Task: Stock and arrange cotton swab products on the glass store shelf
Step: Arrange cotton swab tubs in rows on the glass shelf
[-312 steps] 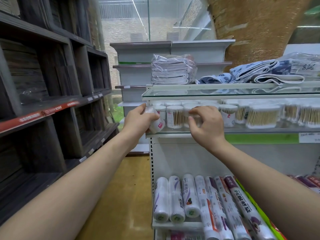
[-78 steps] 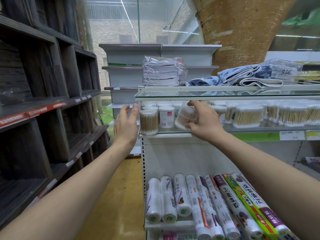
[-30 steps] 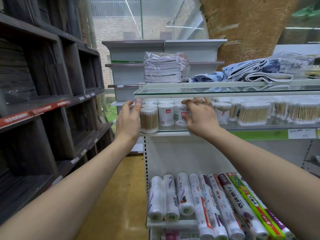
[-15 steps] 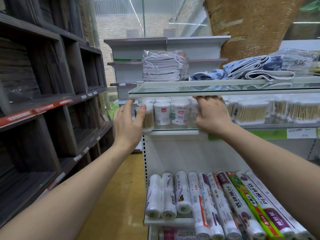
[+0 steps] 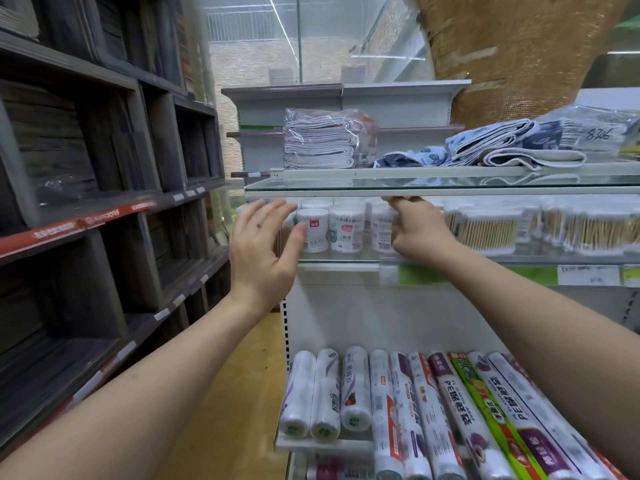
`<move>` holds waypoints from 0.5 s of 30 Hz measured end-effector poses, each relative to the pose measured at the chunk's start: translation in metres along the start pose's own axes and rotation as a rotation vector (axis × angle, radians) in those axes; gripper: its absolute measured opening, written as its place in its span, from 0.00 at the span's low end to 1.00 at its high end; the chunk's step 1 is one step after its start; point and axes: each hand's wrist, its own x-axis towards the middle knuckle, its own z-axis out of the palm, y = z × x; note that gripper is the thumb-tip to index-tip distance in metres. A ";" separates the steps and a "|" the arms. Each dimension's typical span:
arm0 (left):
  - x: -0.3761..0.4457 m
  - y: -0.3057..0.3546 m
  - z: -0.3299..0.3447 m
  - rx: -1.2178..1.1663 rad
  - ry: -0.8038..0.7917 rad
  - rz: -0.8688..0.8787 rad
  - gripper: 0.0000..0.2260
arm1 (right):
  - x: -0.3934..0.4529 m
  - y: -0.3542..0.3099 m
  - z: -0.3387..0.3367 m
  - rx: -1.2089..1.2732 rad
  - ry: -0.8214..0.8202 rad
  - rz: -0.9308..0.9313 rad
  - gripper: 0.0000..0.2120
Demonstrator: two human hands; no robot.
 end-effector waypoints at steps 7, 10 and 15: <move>-0.003 0.017 0.021 0.026 -0.006 0.071 0.14 | 0.005 0.009 0.001 0.026 0.052 -0.017 0.23; -0.004 0.022 0.030 0.047 -0.008 0.088 0.11 | 0.007 0.008 0.005 0.053 0.022 -0.042 0.24; -0.006 0.032 0.042 0.050 -0.007 0.069 0.09 | 0.005 0.011 0.002 0.012 -0.003 -0.136 0.29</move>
